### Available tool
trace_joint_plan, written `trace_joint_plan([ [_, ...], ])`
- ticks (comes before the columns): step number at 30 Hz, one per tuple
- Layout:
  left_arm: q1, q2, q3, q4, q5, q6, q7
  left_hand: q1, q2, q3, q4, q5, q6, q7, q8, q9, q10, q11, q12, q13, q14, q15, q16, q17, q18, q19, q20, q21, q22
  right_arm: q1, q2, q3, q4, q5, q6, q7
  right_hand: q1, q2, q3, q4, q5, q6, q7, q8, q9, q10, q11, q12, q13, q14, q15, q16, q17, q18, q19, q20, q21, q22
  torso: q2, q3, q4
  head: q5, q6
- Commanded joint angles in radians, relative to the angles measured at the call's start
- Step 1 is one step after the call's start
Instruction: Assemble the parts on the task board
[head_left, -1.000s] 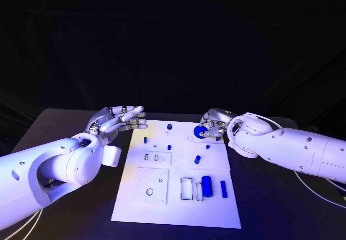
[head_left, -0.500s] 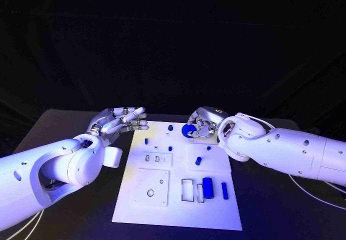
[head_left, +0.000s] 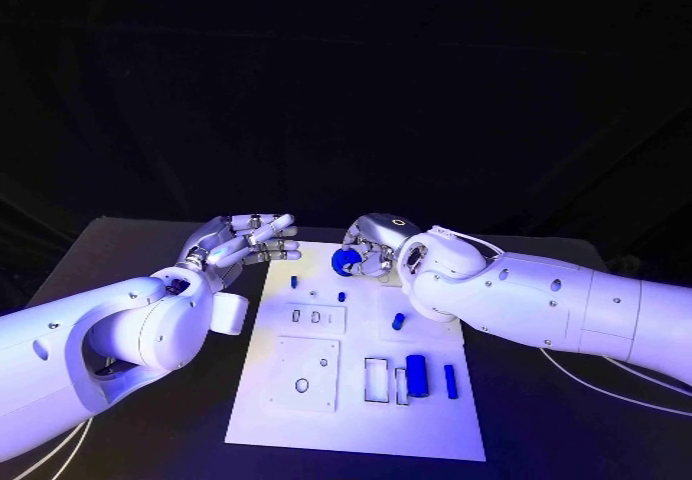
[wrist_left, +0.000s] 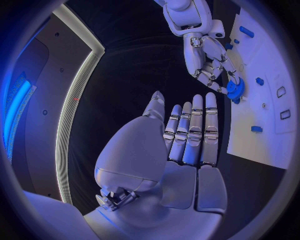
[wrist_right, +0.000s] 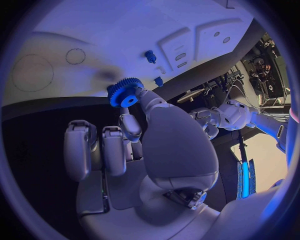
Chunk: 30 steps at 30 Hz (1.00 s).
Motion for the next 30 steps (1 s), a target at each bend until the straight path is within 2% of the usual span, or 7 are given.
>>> trace_joint_plan([
  [1, 0.001, 0.004, 0.001, 0.002, 0.001, 0.018, 0.004, 0.002, 0.008, 0.002, -0.004, 0.001, -0.001, 0.005, -0.004, 0.0, -0.001, 0.001, -0.005, 0.001, 0.001, 0.002, -0.004, 0.001, 0.003, -0.006, 0.0, 0.005, 0.001, -0.006, 0.021, -0.002, -0.021, -0.04, 0.006, -0.031, -0.002, 0.002, 0.005, 0.0, 0.005, 0.011, -0.009, 0.004, 0.019, 0.006, -0.001, 0.002, 0.001, 0.078, -0.008, 0.002, 0.127, -0.016, 0.005, -0.003, 0.005, 0.095, 0.0, 0.0009, -0.0006, 0.002, -0.002],
  [6, 0.002, 0.006, 0.001, 0.001, 0.001, 0.018, 0.003, 0.002, 0.008, 0.002, -0.004, 0.001, -0.001, 0.005, -0.004, 0.0, -0.001, 0.001, -0.005, 0.001, 0.001, 0.002, -0.004, 0.001, 0.003, -0.006, 0.0, 0.005, 0.001, -0.011, 0.046, -0.004, -0.042, -0.042, 0.009, -0.033, -0.003, 0.001, 0.006, 0.001, 0.006, 0.011, -0.009, 0.004, 0.019, 0.006, -0.001, 0.002, 0.002, 0.078, -0.008, 0.002, 0.127, -0.016, 0.004, -0.003, 0.005, 0.094, 0.0, 0.001, -0.0026, 0.004, -0.002],
  [17, 0.002, 0.008, 0.001, 0.002, 0.001, 0.017, 0.003, 0.002, 0.008, 0.001, -0.005, 0.0, -0.002, 0.005, -0.005, 0.0, -0.002, 0.002, -0.006, 0.001, 0.0, 0.002, -0.005, 0.001, 0.003, -0.007, 0.0, 0.005, 0.001, -0.015, 0.063, -0.006, -0.046, -0.036, 0.02, -0.025, -0.009, -0.003, 0.008, 0.002, 0.007, 0.011, -0.008, 0.003, 0.019, 0.007, 0.0, 0.003, 0.003, 0.078, -0.008, 0.003, 0.128, -0.017, 0.005, -0.003, 0.006, 0.096, 0.0, 0.0013, -0.0042, 0.005, -0.004],
  [24, 0.002, 0.008, 0.001, 0.002, 0.001, 0.017, 0.002, 0.002, 0.008, 0.001, -0.005, 0.0, -0.002, 0.005, -0.005, 0.0, -0.002, 0.002, -0.006, 0.001, 0.0, 0.002, -0.005, 0.001, 0.003, -0.007, 0.0, 0.005, 0.001, -0.016, 0.072, -0.008, -0.062, -0.035, 0.03, -0.027, -0.011, -0.004, 0.008, 0.003, 0.006, 0.01, -0.007, 0.002, 0.019, 0.006, 0.0, 0.002, 0.002, 0.078, -0.008, 0.003, 0.127, -0.016, 0.005, -0.003, 0.005, 0.096, 0.0, 0.0017, -0.0033, 0.004, -0.003],
  [30, 0.003, 0.008, 0.001, 0.002, 0.001, 0.017, 0.002, 0.002, 0.008, 0.001, -0.005, 0.0, -0.002, 0.005, -0.005, 0.0, -0.002, 0.002, -0.006, 0.001, 0.0, 0.002, -0.005, 0.001, 0.003, -0.007, 0.0, 0.005, 0.001, -0.017, 0.082, -0.01, -0.077, -0.034, 0.036, -0.026, -0.023, -0.014, 0.012, 0.007, 0.001, -0.004, -0.003, -0.008, 0.017, -0.008, 0.004, -0.015, -0.014, 0.077, -0.005, 0.002, 0.126, -0.015, 0.001, -0.002, 0.0, 0.092, 0.0, 0.0017, -0.0026, 0.004, -0.004],
])
